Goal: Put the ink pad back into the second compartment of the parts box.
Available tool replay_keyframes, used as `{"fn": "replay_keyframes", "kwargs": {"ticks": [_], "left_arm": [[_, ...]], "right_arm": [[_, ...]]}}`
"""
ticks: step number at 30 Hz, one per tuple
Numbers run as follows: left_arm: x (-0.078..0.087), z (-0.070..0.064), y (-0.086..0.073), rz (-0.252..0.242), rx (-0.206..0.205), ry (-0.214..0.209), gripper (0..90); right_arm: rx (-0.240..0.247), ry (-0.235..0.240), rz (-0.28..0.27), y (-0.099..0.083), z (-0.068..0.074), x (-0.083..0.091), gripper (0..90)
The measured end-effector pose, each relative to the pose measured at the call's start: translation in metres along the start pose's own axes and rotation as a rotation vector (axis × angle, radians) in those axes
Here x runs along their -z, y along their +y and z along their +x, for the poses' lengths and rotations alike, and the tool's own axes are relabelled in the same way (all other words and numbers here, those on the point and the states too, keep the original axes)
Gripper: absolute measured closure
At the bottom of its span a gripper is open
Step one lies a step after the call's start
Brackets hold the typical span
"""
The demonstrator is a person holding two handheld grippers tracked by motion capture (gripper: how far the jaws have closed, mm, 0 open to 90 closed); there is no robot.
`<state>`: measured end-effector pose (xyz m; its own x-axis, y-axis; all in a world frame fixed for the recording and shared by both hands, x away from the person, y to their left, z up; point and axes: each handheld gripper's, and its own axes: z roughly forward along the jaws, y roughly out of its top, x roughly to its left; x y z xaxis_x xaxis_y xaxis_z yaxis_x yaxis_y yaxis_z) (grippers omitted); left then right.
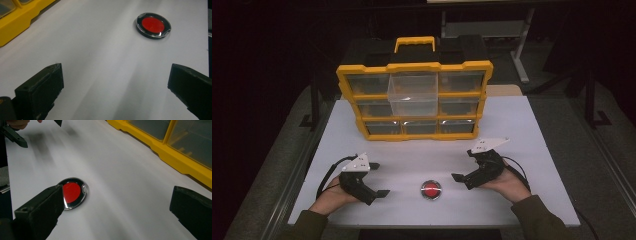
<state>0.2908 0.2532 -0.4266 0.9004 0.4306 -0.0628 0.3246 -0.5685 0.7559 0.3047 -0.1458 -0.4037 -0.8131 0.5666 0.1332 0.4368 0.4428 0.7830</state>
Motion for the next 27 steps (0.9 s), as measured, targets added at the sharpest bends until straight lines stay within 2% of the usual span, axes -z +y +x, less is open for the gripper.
{"fn": "replay_keyframes", "kwargs": {"ticks": [27], "left_arm": [[0.001, 0.0, 0.0, -0.007, -0.001, 0.001, 0.0]], "right_arm": [[0.026, 0.028, 0.009, 0.017, 0.003, -0.014, 0.0]]}}
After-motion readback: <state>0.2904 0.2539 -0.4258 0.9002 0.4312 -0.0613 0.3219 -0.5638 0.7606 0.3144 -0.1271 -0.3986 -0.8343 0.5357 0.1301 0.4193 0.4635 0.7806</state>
